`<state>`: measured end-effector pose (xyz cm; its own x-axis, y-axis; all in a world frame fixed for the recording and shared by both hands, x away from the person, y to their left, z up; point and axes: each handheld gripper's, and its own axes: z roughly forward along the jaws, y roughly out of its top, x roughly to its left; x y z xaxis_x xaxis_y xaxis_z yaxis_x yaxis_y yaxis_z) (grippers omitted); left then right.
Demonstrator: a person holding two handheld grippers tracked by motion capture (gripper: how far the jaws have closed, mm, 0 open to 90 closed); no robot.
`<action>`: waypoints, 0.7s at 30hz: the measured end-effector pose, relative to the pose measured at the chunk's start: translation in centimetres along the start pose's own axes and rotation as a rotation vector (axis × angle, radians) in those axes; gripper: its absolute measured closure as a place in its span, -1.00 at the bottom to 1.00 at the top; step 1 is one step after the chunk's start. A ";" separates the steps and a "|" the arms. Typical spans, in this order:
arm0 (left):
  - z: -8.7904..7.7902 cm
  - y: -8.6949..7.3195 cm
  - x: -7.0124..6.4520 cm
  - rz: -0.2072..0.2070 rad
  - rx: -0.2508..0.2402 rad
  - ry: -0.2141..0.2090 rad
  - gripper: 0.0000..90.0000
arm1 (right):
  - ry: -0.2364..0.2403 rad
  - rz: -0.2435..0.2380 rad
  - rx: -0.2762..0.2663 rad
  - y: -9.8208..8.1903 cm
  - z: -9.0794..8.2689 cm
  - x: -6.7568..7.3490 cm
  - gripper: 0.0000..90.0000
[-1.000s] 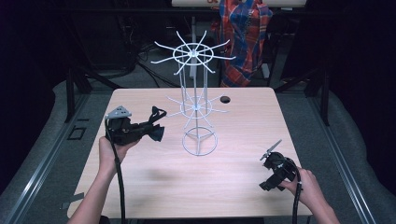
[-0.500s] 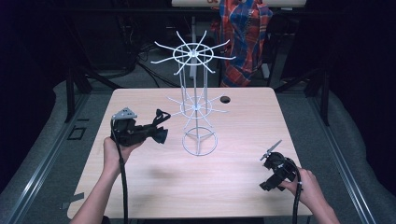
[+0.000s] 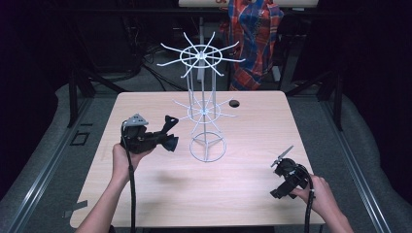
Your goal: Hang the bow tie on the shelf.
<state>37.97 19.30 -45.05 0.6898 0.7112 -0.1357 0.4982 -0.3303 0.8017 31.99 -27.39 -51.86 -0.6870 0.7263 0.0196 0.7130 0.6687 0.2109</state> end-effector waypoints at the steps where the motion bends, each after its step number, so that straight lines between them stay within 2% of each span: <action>1: 0.1 0.0 0.0 0.001 0.000 0.000 0.75 | 0.006 0.006 -0.006 0.0 0.0 0.0 -0.70; 21: 1.8 0.7 -0.6 0.022 0.009 -0.007 0.75 | -0.007 -0.005 0.012 0.0 -0.1 -0.1 -0.70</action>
<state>38.77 17.53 -45.46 0.7043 0.6993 -0.1219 0.4876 -0.3518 0.7990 32.04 -27.44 -51.76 -0.6896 0.7241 0.0115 0.7112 0.6742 0.1993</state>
